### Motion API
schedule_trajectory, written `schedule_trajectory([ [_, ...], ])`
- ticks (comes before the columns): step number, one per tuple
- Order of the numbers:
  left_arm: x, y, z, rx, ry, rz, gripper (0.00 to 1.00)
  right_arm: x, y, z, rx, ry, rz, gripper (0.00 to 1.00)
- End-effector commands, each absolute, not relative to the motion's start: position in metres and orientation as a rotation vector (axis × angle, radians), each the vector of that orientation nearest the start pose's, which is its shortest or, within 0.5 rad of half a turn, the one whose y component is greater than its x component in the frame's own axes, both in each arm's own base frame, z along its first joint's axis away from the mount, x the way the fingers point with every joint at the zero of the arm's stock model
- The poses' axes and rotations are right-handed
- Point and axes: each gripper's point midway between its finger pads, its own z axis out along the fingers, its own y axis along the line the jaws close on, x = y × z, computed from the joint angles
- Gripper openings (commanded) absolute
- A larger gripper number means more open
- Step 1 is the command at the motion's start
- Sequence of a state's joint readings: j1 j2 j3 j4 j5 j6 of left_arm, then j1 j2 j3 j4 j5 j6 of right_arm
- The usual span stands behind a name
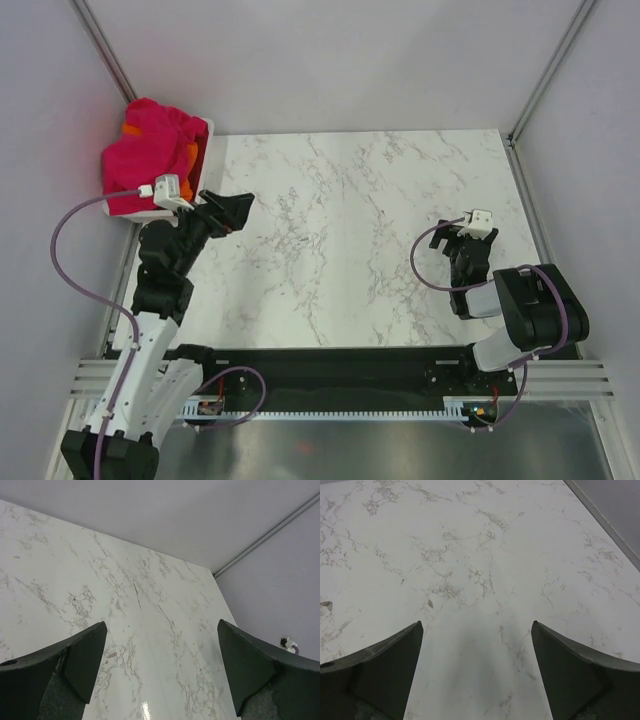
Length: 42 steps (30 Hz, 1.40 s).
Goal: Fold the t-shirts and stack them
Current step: Grab the tshirt from the pile
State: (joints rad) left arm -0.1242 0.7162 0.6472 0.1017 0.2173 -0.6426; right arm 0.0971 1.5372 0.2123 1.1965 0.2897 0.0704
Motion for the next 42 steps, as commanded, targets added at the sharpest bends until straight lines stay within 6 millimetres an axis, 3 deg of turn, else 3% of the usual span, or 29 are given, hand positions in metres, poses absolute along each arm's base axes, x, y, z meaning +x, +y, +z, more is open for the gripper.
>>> schedule_trajectory([
  [1,0.312,-0.097,0.289,-0.336,1.709,-0.753,1.0,0.373,-0.012,0.095,0.198,1.638,-0.119,0.98],
  [4,0.325,-0.109,0.283,-0.301,1.762,-0.816,1.0,0.373,-0.012,0.096,0.199,1.635,-0.119,0.98],
  [6,0.31,-0.149,0.314,0.034,1.677,-1.008,1.0,0.373,-0.012,0.095,0.199,1.636,-0.117,0.98],
  [7,0.312,-0.155,0.323,0.046,1.659,-1.051,1.0,0.373,-0.012,0.095,0.199,1.636,-0.117,0.98],
  [9,0.33,-0.156,0.316,-0.042,1.705,-1.086,1.0,0.373,-0.012,0.096,0.196,1.635,-0.116,0.98],
  [10,0.339,-0.156,0.333,-0.026,1.686,-1.084,1.0,0.373,-0.012,0.096,0.198,1.635,-0.117,0.98],
  [11,0.357,-0.157,0.321,0.004,1.742,-1.062,1.0,0.373,-0.012,0.096,0.195,1.635,-0.117,0.98],
  [12,0.375,-0.148,0.319,-0.017,1.786,-0.964,1.0,0.373,-0.012,0.096,0.196,1.635,-0.116,0.98],
  [13,0.387,-0.133,0.332,-0.05,1.857,-0.829,0.99,0.373,-0.012,0.095,0.195,1.637,-0.118,0.98],
  [14,0.411,-0.116,0.306,-0.149,1.956,-0.713,0.98,0.373,-0.012,0.096,0.194,1.636,-0.119,0.98],
  [15,0.43,-0.08,0.303,-0.288,1.964,-0.502,0.89,0.372,-0.011,0.095,0.191,1.637,-0.122,0.98],
  [16,0.443,-0.066,0.323,-0.307,1.936,-0.424,0.8,0.372,-0.01,0.096,0.185,1.635,-0.122,0.98],
  [17,0.448,-0.057,0.319,-0.324,1.961,-0.371,0.74,0.373,-0.007,0.095,0.165,1.639,-0.117,0.98],
  [18,0.463,-0.042,0.308,-0.359,1.975,-0.28,0.74,0.374,-0.003,0.096,0.134,1.641,-0.113,0.98],
  [19,0.471,-0.034,0.323,-0.362,1.942,-0.226,0.74,0.375,0.005,0.096,0.085,1.644,-0.08,0.98],
  [22,0.493,-0.007,0.329,-0.379,1.93,-0.04,0.75,0.374,0.007,0.095,0.069,1.648,-0.08,0.98],
  [25,0.514,0.02,0.322,-0.404,1.951,0.137,0.77,0.374,0.007,0.095,0.069,1.648,-0.077,0.98],
  [30,0.531,0.064,0.299,-0.482,1.993,0.312,0.8,0.375,0.007,0.096,0.068,1.647,-0.078,0.98],
  [31,0.535,0.065,0.304,-0.487,1.981,0.312,0.8,0.374,0.007,0.095,0.07,1.648,-0.079,0.98],
  [32,0.542,0.067,0.291,-0.49,2.006,0.331,0.8,0.375,0.008,0.096,0.068,1.647,-0.076,0.98],
  [33,0.538,0.093,0.289,-0.547,1.999,0.391,0.8,0.375,0.006,0.096,0.072,1.646,-0.08,0.98],
  [41,0.54,0.128,0.273,-0.623,2.024,0.379,0.81,0.375,0.008,0.095,0.067,1.648,-0.077,0.98],
  [42,0.541,0.134,0.264,-0.633,2.039,0.396,0.81,0.375,0.007,0.095,0.07,1.648,-0.079,0.98],
])
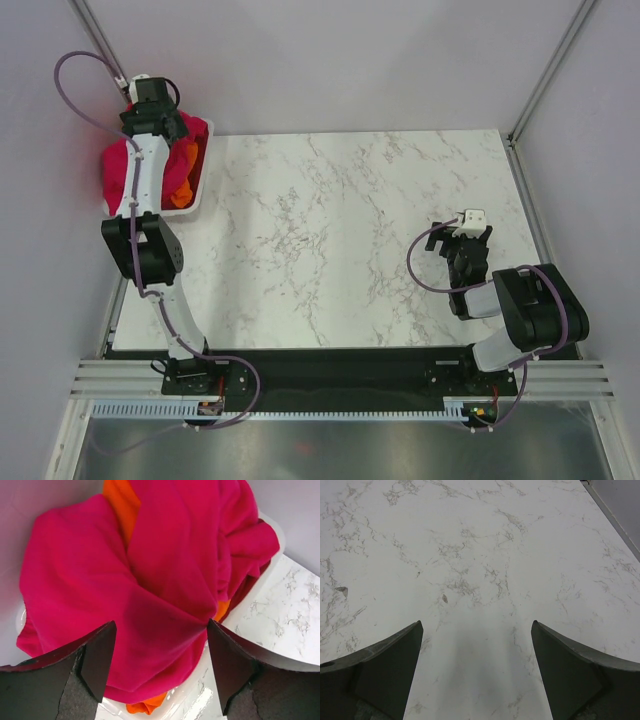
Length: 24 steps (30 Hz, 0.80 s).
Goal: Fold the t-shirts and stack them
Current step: Grab the tshirt from the pile
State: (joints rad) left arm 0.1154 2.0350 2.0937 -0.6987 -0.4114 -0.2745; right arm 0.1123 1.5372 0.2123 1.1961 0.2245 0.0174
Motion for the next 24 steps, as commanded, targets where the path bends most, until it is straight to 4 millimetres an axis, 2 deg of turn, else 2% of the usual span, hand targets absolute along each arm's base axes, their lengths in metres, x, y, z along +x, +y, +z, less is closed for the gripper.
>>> schedule_trajectory([
  [1,0.542,0.136,0.261,-0.642,2.041,0.397,0.81,0.375,0.008,0.095,0.067,1.648,-0.077,0.98],
  [4,0.545,0.141,0.252,-0.661,2.049,0.394,0.72,0.375,0.008,0.095,0.067,1.648,-0.077,0.98],
  [7,0.55,0.14,0.255,-0.654,2.043,0.381,0.62,0.375,0.008,0.095,0.067,1.648,-0.075,0.98],
  [8,0.552,0.139,0.256,-0.649,2.04,0.372,0.47,0.375,0.008,0.095,0.068,1.648,-0.076,0.98],
  [10,0.555,0.14,0.258,-0.647,2.034,0.362,0.3,0.375,0.008,0.095,0.068,1.65,-0.079,0.98],
  [11,0.556,0.139,0.26,-0.644,2.031,0.354,0.06,0.375,0.008,0.096,0.067,1.647,-0.075,0.98],
  [13,0.556,0.137,0.268,-0.652,2.012,0.33,0.02,0.375,0.008,0.095,0.069,1.648,-0.077,0.98],
  [15,0.551,0.131,0.289,-0.647,1.975,0.295,0.02,0.375,0.008,0.095,0.068,1.648,-0.076,0.98],
  [17,0.546,0.125,0.315,-0.642,1.925,0.273,0.02,0.375,0.008,0.095,0.069,1.648,-0.077,0.98],
  [18,0.54,0.113,0.342,-0.626,1.875,0.258,0.02,0.375,0.008,0.096,0.069,1.646,-0.077,0.98],
  [20,0.533,0.1,0.379,-0.602,1.8,0.266,0.02,0.375,0.008,0.095,0.068,1.65,-0.079,0.98],
  [21,0.527,0.075,0.422,-0.537,1.724,0.231,0.02,0.375,0.007,0.095,0.07,1.649,-0.079,0.98],
  [22,0.523,0.064,0.446,-0.507,1.677,0.21,0.02,0.375,0.008,0.095,0.069,1.649,-0.078,0.98],
  [23,0.521,0.025,0.469,-0.425,1.643,0.14,0.02,0.375,0.008,0.094,0.069,1.651,-0.078,0.98],
  [24,0.504,0.009,0.515,-0.368,1.546,0.093,0.02,0.375,0.008,0.095,0.068,1.648,-0.076,0.98],
])
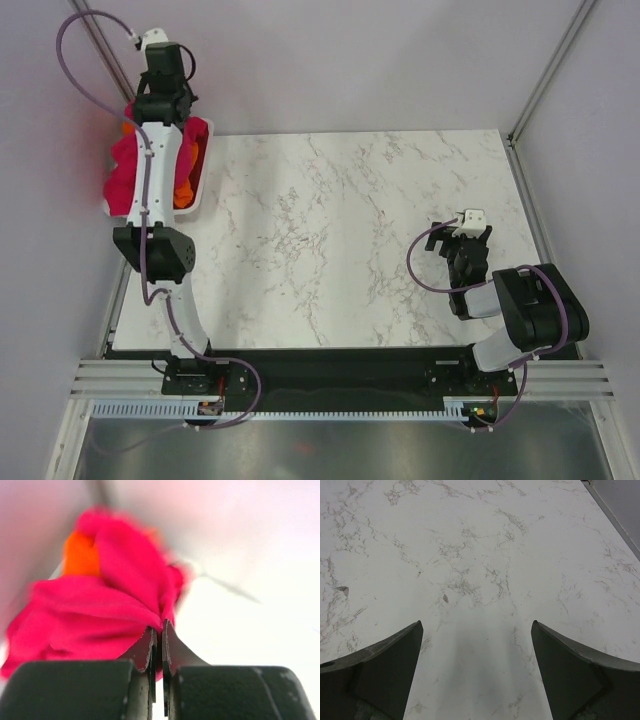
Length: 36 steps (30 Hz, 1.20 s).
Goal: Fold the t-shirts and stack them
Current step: Grab the tshirt from the pile, then move the tshirt to the center of the board, then flatten the tshirt out
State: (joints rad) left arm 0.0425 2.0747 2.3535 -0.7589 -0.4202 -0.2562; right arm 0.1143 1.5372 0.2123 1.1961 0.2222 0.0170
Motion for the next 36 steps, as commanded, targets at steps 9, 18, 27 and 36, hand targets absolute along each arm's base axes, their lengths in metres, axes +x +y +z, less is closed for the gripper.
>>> schedule_trajectory([
  [9,0.4,-0.103,0.649,-0.066,1.192,-0.238,0.08,0.375,0.008,0.095,0.069,1.648,-0.077,0.98],
  [18,0.429,-0.093,0.424,-0.188,1.699,-0.087,0.79,0.375,0.008,0.096,0.069,1.646,-0.077,0.98],
  [27,0.398,-0.085,0.215,-0.258,2.221,-0.022,1.0,0.375,0.008,0.095,0.069,1.648,-0.078,0.98],
  [36,0.341,-0.169,0.146,-0.236,2.41,-0.407,0.96,0.376,0.007,0.094,0.07,1.656,-0.072,0.98],
])
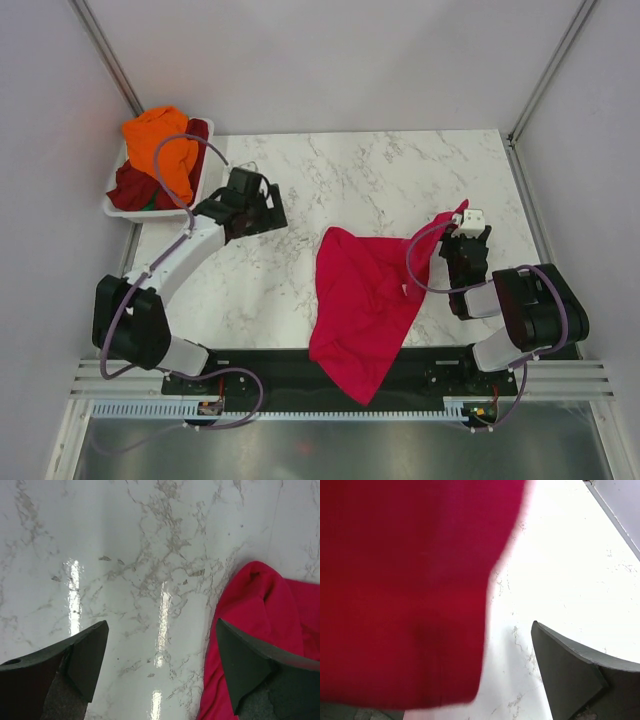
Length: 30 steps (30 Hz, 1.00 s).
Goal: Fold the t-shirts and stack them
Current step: Flatten the tshirt out
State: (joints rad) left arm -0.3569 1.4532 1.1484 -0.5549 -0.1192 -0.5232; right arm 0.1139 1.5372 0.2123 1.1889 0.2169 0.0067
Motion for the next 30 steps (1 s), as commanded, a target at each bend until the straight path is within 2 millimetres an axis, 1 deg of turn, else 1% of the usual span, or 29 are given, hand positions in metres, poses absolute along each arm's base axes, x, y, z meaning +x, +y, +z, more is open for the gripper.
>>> schedule_trajectory([
  [1,0.338,-0.172,0.146,-0.209,2.392,-0.368,0.94,0.377,0.008,0.095,0.069,1.654,-0.071,0.98],
  [2,0.326,-0.188,0.142,-0.128,2.4,-0.362,0.93,0.377,0.009,0.092,0.062,1.665,-0.063,0.98],
  [3,0.323,-0.198,0.142,-0.089,2.384,-0.371,0.92,0.379,0.008,0.093,0.063,1.668,-0.065,0.98],
  [4,0.307,-0.215,0.134,-0.007,2.402,-0.387,0.89,0.379,0.009,0.093,0.063,1.666,-0.064,0.98],
  [6,0.295,-0.236,0.126,0.067,2.404,-0.428,0.87,0.378,0.008,0.093,0.065,1.663,-0.068,0.98],
  [7,0.279,-0.249,0.11,0.128,2.438,-0.437,0.86,0.379,0.009,0.095,0.072,1.657,-0.059,0.98],
  [8,0.273,-0.253,0.103,0.141,2.452,-0.439,0.85,0.378,0.001,0.096,0.119,1.664,-0.09,0.98],
  [9,0.269,-0.259,0.097,0.152,2.457,-0.449,0.85,0.393,-0.009,0.12,0.188,1.619,-0.138,0.98],
  [10,0.257,-0.263,0.086,0.17,2.488,-0.457,0.84,0.389,-0.009,0.103,0.174,1.788,-0.174,0.98],
  [11,0.253,-0.265,0.079,0.177,2.502,-0.46,0.84,0.399,-0.01,0.119,0.199,1.803,-0.181,0.98],
  [12,0.251,-0.268,0.077,0.184,2.502,-0.466,0.83,0.421,-0.009,0.169,0.245,1.733,-0.171,0.98],
  [13,0.245,-0.27,0.073,0.193,2.508,-0.468,0.84,0.42,-0.007,0.189,0.263,1.738,-0.144,0.98],
  [14,0.244,-0.272,0.074,0.195,2.498,-0.481,0.83,0.425,0.0,0.213,0.314,1.699,-0.058,0.98],
  [15,0.242,-0.275,0.077,0.207,2.484,-0.487,0.83,0.433,0.02,0.253,0.3,1.652,0.086,0.98],
  [16,0.242,-0.276,0.079,0.209,2.477,-0.491,0.83,0.431,0.03,0.278,0.298,1.611,0.171,0.98],
  [17,0.24,-0.279,0.083,0.222,2.465,-0.498,0.83,0.431,0.038,0.285,0.344,1.606,0.256,0.98],
  [18,0.24,-0.282,0.093,0.229,2.436,-0.514,0.82,0.431,0.04,0.287,0.378,1.611,0.29,0.98],
  [19,0.23,-0.29,0.099,0.27,2.421,-0.535,0.82,0.436,0.042,0.272,0.411,1.647,0.301,0.98],
  [20,0.223,-0.294,0.103,0.293,2.408,-0.547,0.82,0.44,0.037,0.253,0.434,1.72,0.249,0.98],
  [21,0.219,-0.296,0.111,0.304,2.378,-0.555,0.82,0.457,0.03,0.284,0.471,1.719,0.204,0.98],
  [22,0.204,-0.303,0.109,0.351,2.383,-0.563,0.82,0.451,0.006,0.2,0.553,2.039,-0.06,0.98],
  [23,0.198,-0.304,0.107,0.362,2.387,-0.564,0.82,0.452,-0.003,0.19,0.568,2.137,-0.172,0.98],
  [24,0.191,-0.307,0.101,0.371,2.409,-0.573,0.82,0.451,-0.014,0.206,0.603,2.19,-0.283,0.98],
  [25,0.189,-0.307,0.095,0.369,2.427,-0.564,0.82,0.454,-0.028,0.194,0.644,2.187,-0.395,0.98],
  [26,0.188,-0.309,0.091,0.367,2.438,-0.559,0.82,0.454,-0.029,0.197,0.658,2.159,-0.386,0.98],
  [27,0.188,-0.313,0.09,0.377,2.439,-0.553,0.82,0.452,-0.025,0.201,0.664,2.098,-0.326,0.98],
  [28,0.189,-0.315,0.079,0.395,2.46,-0.523,0.82,0.451,-0.023,0.201,0.67,2.069,-0.277,0.98],
  [29,0.189,-0.318,0.078,0.404,2.459,-0.518,0.82,0.451,-0.009,0.198,0.64,2.074,-0.17,0.98],
  [30,0.19,-0.321,0.076,0.415,2.458,-0.508,0.82,0.445,-0.003,0.182,0.621,2.098,-0.131,0.98],
])
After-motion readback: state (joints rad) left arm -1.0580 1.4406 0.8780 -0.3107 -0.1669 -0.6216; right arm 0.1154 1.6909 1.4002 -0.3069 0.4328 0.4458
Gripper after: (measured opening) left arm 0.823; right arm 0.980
